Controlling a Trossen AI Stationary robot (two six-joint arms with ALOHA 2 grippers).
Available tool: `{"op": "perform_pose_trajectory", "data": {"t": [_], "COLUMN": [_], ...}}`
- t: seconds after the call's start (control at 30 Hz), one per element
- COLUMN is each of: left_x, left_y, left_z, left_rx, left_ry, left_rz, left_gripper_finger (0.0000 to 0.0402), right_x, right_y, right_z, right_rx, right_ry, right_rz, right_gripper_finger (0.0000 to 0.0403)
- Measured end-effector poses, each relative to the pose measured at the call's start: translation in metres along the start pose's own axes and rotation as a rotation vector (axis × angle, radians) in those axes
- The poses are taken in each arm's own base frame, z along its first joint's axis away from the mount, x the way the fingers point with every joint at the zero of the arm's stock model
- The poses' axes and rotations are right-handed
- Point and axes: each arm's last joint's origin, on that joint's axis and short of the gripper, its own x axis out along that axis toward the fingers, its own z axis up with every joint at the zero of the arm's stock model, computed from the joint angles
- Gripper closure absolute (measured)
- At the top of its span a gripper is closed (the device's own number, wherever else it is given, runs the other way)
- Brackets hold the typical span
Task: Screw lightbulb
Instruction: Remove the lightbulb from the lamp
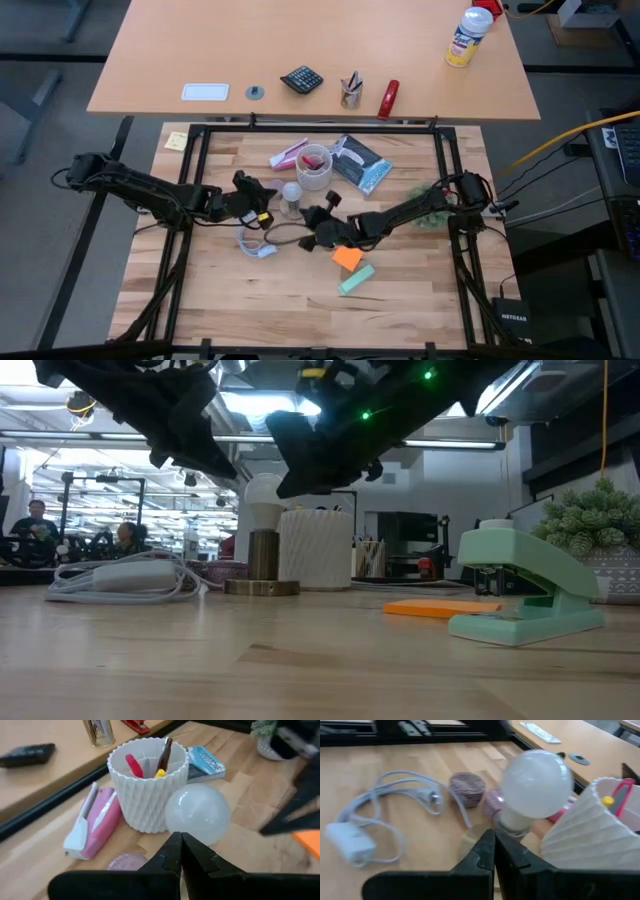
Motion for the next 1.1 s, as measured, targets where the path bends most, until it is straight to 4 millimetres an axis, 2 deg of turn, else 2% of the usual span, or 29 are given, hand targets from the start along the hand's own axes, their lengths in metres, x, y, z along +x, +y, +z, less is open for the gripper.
{"op": "perform_pose_trajectory", "data": {"t": [0.17, 0.37, 0.57, 0.67, 0.77, 0.97, 1.1], "left_x": [0.001, 0.001, 0.002, 0.008, 0.016, 0.031, 0.036], "left_y": [0.001, 0.002, 0.005, 0.001, -0.004, -0.013, -0.026], "left_z": [-0.001, -0.01, -0.023, -0.025, -0.028, -0.041, -0.049], "left_rx": [0.019, 0.126, 0.084, 0.051, -0.003, -0.023, -0.035], "left_ry": [0.014, 0.113, 0.24, 0.235, 0.215, 0.191, 0.076], "left_rz": [0.011, -0.046, -0.031, -0.027, 0.006, 0.095, 0.113], "left_gripper_finger": [0.04, 0.039, 0.0305, 0.0259, 0.023, 0.0229, 0.0239], "right_x": [-0.005, -0.004, -0.004, -0.004, -0.004, -0.008, -0.012], "right_y": [0.005, 0.005, 0.006, 0.006, 0.006, 0.01, 0.014], "right_z": [-0.001, -0.002, -0.002, -0.002, -0.002, -0.003, -0.004], "right_rx": [-0.011, -0.011, -0.013, -0.017, -0.045, -0.092, -0.114], "right_ry": [0.001, 0.014, 0.015, 0.016, 0.015, 0.009, 0.009], "right_rz": [0.011, 0.061, 0.066, 0.066, 0.066, 0.068, 0.055], "right_gripper_finger": [0.0396, 0.0392, 0.0395, 0.0396, 0.0396, 0.0397, 0.0397]}}
